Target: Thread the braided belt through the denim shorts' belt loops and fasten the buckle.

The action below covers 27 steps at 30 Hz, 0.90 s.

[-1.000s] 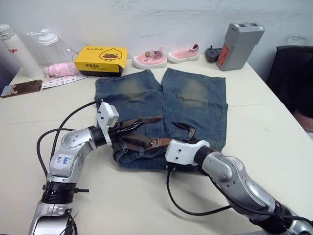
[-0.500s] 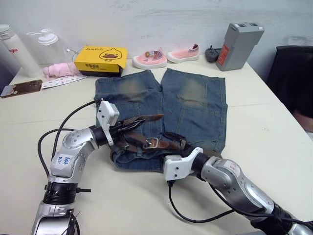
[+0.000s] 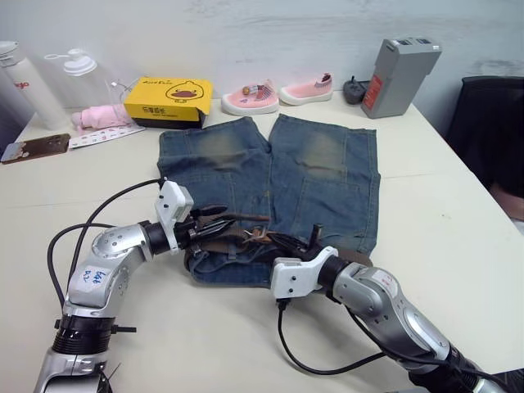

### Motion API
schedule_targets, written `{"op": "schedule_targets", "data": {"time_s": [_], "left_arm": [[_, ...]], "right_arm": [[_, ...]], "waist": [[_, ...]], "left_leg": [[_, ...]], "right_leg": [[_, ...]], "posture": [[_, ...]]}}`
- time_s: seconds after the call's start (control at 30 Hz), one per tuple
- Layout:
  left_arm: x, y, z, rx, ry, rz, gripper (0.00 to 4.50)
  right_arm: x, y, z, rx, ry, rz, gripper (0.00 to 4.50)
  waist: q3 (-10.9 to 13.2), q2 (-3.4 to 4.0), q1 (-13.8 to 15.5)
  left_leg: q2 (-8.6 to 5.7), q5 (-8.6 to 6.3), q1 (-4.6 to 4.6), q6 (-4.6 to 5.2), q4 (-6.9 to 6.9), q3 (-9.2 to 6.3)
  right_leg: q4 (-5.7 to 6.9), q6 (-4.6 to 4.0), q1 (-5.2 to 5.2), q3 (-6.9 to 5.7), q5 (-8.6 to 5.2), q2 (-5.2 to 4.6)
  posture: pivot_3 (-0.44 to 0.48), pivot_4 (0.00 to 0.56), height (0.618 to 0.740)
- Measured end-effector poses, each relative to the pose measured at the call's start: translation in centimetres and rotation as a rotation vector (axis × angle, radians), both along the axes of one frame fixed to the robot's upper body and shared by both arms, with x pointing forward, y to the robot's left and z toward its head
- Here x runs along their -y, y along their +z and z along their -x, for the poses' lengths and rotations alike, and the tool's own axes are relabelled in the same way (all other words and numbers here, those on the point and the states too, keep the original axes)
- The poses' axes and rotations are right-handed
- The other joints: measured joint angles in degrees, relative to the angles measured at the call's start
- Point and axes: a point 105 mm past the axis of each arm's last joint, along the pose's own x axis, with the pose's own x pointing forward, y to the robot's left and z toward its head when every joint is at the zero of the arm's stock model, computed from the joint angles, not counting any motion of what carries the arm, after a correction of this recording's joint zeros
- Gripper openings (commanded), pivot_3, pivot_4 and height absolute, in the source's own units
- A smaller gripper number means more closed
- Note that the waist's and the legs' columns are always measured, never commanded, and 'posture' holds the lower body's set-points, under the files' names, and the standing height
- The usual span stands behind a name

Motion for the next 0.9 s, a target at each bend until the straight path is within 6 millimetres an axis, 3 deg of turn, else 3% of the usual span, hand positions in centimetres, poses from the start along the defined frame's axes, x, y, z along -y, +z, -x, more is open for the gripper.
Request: {"op": "schedule_targets", "data": {"time_s": [0.27,0.47,0.77,0.9], "left_arm": [[-0.6,0.8,-0.6,-0.029,0.008,-0.077,2.41],[0.3,0.9,-0.7,-0.041,-0.069,-0.194,2.41],[1.3,2.7,-1.5,-0.102,-0.202,-0.362,2.41],[1.1,2.3,-1.9,-0.150,-0.231,-0.418,2.41]], "right_arm": [[-0.1,-0.2,0.1,-0.007,0.018,0.027,0.07],[-0.1,-0.4,0.0,-0.009,0.023,0.042,0.07],[-0.5,-0.4,-0.2,-0.015,0.022,0.034,0.07],[-0.6,-0.4,-0.1,-0.021,0.025,0.032,0.07]], "waist": [[-0.02,-0.02,-0.09],[-0.04,-0.07,-0.13],[-0.07,-0.11,-0.34],[-0.07,-0.10,-0.57]], "left_leg": [[0.01,0.00,0.00,0.00,0.01,0.01],[0.01,0.00,-0.04,-0.01,0.03,0.05],[0.03,0.01,-0.07,-0.02,0.03,0.06],[0.06,0.01,-0.09,-0.02,0.03,0.09]], "right_leg": [[0.09,-0.02,-0.05,0.00,-0.01,0.00],[0.22,-0.03,-0.10,0.01,-0.02,-0.01],[0.38,-0.03,-0.20,-0.01,-0.02,0.01],[0.47,-0.03,-0.28,-0.01,-0.02,0.01]], "posture": [[0.000,0.150,0.624],[0.000,0.150,0.624],[0.000,0.150,0.624],[0.000,0.150,0.624]]}}
